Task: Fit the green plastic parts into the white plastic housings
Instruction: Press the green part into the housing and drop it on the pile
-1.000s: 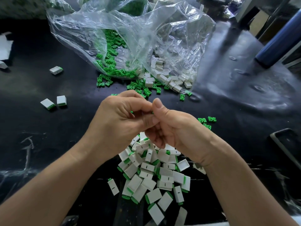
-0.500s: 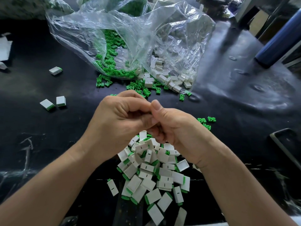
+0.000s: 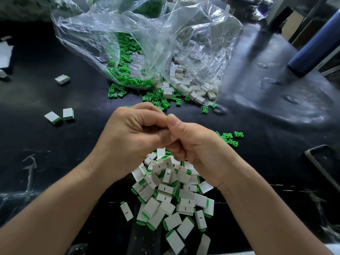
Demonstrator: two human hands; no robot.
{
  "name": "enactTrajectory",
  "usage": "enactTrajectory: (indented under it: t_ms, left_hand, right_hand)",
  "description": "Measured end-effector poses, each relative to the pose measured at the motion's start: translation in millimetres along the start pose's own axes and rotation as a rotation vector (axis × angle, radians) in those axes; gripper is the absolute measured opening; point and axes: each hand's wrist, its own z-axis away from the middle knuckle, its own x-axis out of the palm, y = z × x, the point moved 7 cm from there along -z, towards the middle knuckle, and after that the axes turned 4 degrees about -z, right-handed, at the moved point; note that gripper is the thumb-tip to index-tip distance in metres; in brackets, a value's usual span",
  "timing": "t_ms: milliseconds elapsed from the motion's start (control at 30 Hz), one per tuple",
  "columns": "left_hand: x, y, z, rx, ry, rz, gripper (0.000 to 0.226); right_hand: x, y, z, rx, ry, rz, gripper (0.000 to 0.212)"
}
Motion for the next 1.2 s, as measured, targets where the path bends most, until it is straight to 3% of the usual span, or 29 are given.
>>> enactTrajectory:
  t_ms: [133, 367, 433, 500, 767, 867, 967, 1067, 1200]
  left_hand:
    - [0, 5, 0, 0.009, 0.007, 0.007, 0.020]
    - [1, 2, 0, -0.032, -0.044, 0.021, 0.015]
    - [2, 5, 1, -0.009, -0.084, 0.034, 0.017]
    - [2, 7, 2, 0.025, -0.107, 0.026, 0.030]
    - [1, 12, 2, 0.078, -0.022, 0.019, 0.018]
    - [0, 11, 2, 0.082, -0.003, 0.036, 0.017]
    - [0, 8, 3, 0.036, 0.030, 0.121, 0.027]
    - [0, 7, 3, 0.035, 0.051, 0.079, 0.022]
    - [0, 9, 1, 0.056, 0.011, -0.012, 0.022]
  right_hand:
    - [1, 0, 0, -0.014, -0.020, -0.007, 0.045]
    - [7, 1, 3, 0.113, -0.198, -0.032, 0.081]
    - [8, 4, 4, 0.149, -0.220, -0.080, 0.067]
    - [9, 3, 4, 0.149, -0.183, -0.134, 0.036]
    - [11, 2, 2, 0.086, -0.089, -0.272, 0.032]
    - [12, 0, 3, 0.061, -0.128, -0.266, 0.025]
    - [12, -1, 4, 0.094, -0.229, -0.249, 0.053]
    - [11, -2, 6, 0.098, -0.270, -0.203, 0.069]
    - [10, -4, 7, 0.071, -0.251, -0.166, 0.069]
